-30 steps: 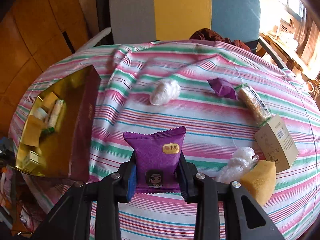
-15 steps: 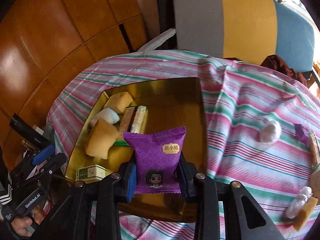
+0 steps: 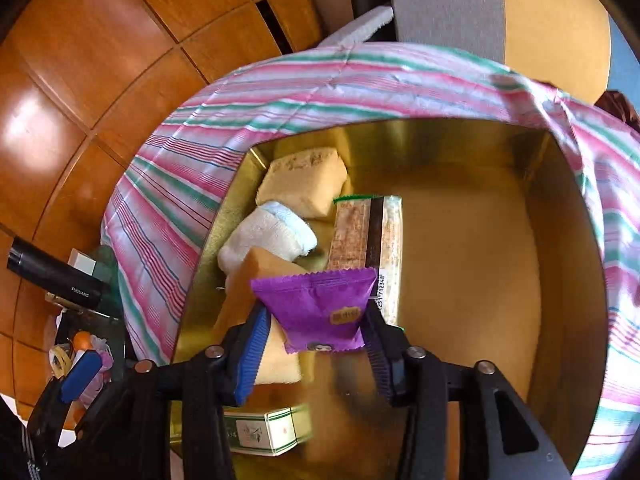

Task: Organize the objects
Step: 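Carry the purple snack packet into the gold tray and open the right tool, then move the left tool to the white plastic-wrapped bundle and grasp it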

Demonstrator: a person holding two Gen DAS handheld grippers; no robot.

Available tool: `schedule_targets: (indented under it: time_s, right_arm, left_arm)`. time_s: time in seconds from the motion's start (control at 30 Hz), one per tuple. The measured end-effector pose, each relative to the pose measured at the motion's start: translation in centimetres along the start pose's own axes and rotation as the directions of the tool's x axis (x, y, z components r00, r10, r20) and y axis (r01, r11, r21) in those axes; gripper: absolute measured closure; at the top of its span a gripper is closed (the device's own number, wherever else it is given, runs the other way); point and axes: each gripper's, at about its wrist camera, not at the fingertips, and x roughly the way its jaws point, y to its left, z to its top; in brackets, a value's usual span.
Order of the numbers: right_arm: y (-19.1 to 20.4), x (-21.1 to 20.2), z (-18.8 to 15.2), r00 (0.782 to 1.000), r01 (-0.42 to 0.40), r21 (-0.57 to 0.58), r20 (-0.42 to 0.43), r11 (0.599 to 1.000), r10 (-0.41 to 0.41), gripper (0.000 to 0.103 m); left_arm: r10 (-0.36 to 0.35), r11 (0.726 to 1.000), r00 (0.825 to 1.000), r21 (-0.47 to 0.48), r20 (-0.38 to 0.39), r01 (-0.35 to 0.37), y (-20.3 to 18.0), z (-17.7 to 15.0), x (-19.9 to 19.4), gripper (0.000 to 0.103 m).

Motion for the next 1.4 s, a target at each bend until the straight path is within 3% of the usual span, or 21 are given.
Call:
schedule_targets:
  time_s: [0.1, 0.3, 0.4, 0.73, 0.9, 1.07, 1.27, 1.4]
  right_arm:
    - [-0.6, -0.5, -0.8, 0.999, -0.033, 0.016, 0.003, 0.999, 0.033, 0.038]
    - [-0.4, -2.2, -2.4, 0.999, -0.026, -0.012, 0.038, 1.000, 0.027, 0.035]
    - [-0.3, -3.5, -3.5, 0.997, 0.022, -0.039, 0.077, 0.999, -0.019, 0.021]
    - [-2.1, -8.4, -6.3, 0.970, 0.133, -0.035, 0.208, 0.991, -0.122, 0.020]
    - [-4.5, -11.5, -7.5, 0.941, 0.207, 0.007, 0.270, 0.978, -0.201, 0.019]
    - [-7.9, -14.9, -8.6, 0.899, 0.304, 0.065, 0.312, 0.951, -0.308, 0.019]
    - [-14.1, -19.3, -10.0, 0.854, 0.351, 0.188, 0.337, 0.917, -0.396, 0.019]
    - [-19.5, -22.5, -11.2, 0.817, 0.377, 0.314, 0.332, 0.872, -0.472, 0.019]
  left_arm:
    - [-0.001, 1.000, 1.000, -0.002, 0.009, 0.001, 0.1, -0.1, -0.1, 0.036]
    - [-0.003, 1.000, 1.000, 0.017, 0.022, 0.003, -0.8, 0.1, -0.5, 0.033]
    - [0.004, 0.999, 0.999, 0.033, 0.044, -0.006, -1.3, 0.2, -1.1, 0.030]
    - [-0.012, 0.996, 0.997, 0.093, 0.081, 0.004, -3.1, 0.4, -2.8, 0.026]
    - [-0.029, 0.991, 0.995, 0.133, 0.095, 0.016, -4.5, 0.4, -3.5, 0.024]
    - [-0.054, 0.983, 0.994, 0.181, 0.092, 0.036, -6.4, 0.5, -3.8, 0.023]
    - [-0.094, 0.967, 0.992, 0.245, 0.081, 0.072, -9.2, 0.4, -3.9, 0.022]
    - [-0.140, 0.948, 0.988, 0.297, 0.071, 0.113, -11.6, 0.4, -4.0, 0.021]
